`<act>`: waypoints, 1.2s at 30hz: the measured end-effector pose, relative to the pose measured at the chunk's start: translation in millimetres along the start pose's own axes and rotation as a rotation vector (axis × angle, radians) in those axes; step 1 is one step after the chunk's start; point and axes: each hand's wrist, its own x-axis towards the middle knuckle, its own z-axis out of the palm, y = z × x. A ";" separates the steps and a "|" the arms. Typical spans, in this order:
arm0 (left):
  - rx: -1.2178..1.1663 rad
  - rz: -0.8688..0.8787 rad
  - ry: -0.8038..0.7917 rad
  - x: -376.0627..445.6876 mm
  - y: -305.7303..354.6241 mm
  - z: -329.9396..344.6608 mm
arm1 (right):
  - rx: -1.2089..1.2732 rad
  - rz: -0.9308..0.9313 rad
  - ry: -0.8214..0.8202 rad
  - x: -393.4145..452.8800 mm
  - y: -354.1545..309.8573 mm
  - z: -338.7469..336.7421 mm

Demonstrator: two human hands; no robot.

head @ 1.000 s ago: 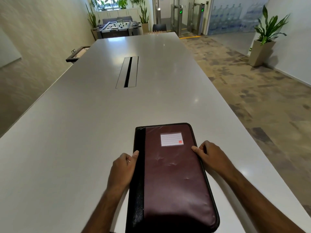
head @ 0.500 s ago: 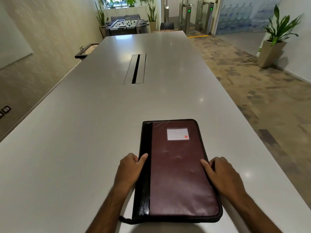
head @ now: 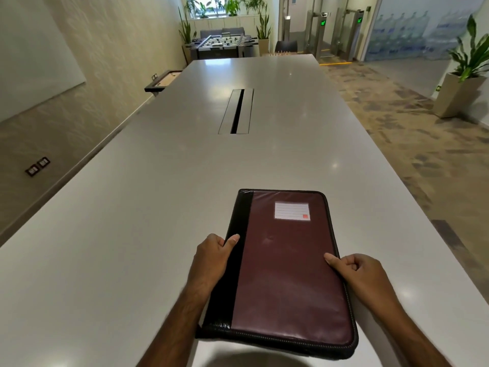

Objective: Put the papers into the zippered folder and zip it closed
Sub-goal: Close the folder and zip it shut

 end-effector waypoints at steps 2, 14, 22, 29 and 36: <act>-0.006 -0.002 0.020 4.4 -4.4 -12.4 | 0.046 -0.018 -0.029 -1.1 -9.3 7.2; -0.012 -0.021 0.164 39.8 -64.5 -106.6 | 0.197 -0.113 -0.258 -3.8 -64.7 88.1; -0.008 -0.065 0.224 51.6 -123.8 -163.6 | 0.261 -0.073 -0.469 -18.7 -95.6 159.6; -0.011 -0.141 0.266 64.5 -165.2 -195.8 | 0.330 0.023 -0.588 -45.6 -120.9 211.5; 0.009 -0.199 0.276 70.6 -191.2 -205.7 | 0.281 0.008 -0.599 -58.6 -125.7 241.5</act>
